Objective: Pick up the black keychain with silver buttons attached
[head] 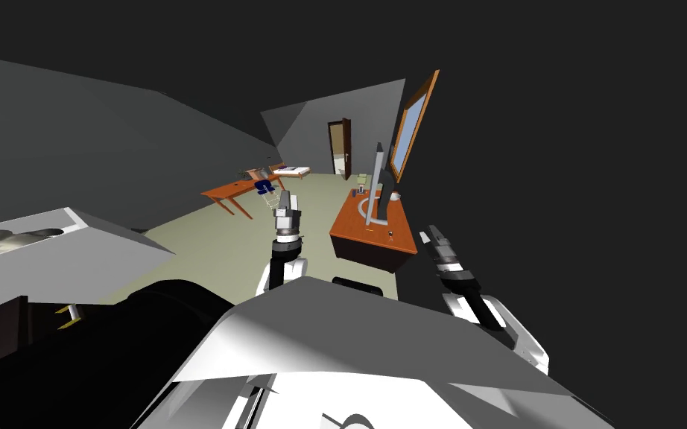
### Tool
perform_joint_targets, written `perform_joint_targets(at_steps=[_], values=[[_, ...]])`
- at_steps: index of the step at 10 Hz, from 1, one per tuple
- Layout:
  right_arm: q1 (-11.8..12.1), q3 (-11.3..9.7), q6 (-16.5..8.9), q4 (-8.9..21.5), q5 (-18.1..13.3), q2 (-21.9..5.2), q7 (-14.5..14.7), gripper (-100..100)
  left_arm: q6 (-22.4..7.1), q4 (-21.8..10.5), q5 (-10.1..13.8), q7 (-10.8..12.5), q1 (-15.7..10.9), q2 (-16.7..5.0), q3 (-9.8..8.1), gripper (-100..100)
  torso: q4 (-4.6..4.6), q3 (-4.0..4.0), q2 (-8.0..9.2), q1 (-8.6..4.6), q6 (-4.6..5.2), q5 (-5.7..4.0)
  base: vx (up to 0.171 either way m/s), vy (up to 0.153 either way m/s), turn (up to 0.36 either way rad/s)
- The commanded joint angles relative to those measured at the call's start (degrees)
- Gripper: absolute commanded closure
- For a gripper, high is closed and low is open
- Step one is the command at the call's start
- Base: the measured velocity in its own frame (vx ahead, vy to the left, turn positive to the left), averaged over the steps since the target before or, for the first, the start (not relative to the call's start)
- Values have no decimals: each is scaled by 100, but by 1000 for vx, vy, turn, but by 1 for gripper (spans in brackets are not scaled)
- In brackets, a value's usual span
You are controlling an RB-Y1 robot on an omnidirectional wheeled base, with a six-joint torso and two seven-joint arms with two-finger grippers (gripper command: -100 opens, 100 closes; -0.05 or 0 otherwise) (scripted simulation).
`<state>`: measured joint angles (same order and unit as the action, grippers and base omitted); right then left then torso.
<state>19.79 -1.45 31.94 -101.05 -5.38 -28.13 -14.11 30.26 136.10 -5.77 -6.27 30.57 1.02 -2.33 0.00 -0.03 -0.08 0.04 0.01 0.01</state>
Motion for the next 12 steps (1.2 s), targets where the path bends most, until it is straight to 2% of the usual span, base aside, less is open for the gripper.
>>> perform_joint_targets(at_steps=[1, 2, 4, 5, 7, 12], values=[[-52, -42, -13, 286, -9, -95, -50, -100, 0, 0, 0, 0, 0, 0, 0, 0, 0, 0, 0, 0, 0, 0, 21, 28, 79], [-134, -139, -53, 531, -33, -286, -132, -100, 0, 0, 0, 0, 0, 0, 0, 0, -2, -3, -3, -2, 2, 0, 27, 39, 110], [-134, -139, -53, 823, -33, -286, -132, -100, 0, 0, 0, 0, 0, 0, 0, 0, -2, -4, -5, 1, 2, 0, 15, 21, 59], [-217, -246, -94, 1017, -60, -470, -221, -100, 0, 0, 0, 0, 0, 0, 0, 0, -1, -1, 0, -6, 3, -1, 23, 33, 92], [-217, -246, -94, 1264, -60, -470, -221, -100, 0, 0, 0, 0, 0, 0, 0, 0, -2, -4, -5, 3, 1, 1, 21, 29, 82], [-217, -246, -94, 1264, -60, -470, -221, -100, 0, 0, 0, 0, 0, 0, -1, 0, 1, 5, 10, -17, 5, -3, -2, -3, -9]])
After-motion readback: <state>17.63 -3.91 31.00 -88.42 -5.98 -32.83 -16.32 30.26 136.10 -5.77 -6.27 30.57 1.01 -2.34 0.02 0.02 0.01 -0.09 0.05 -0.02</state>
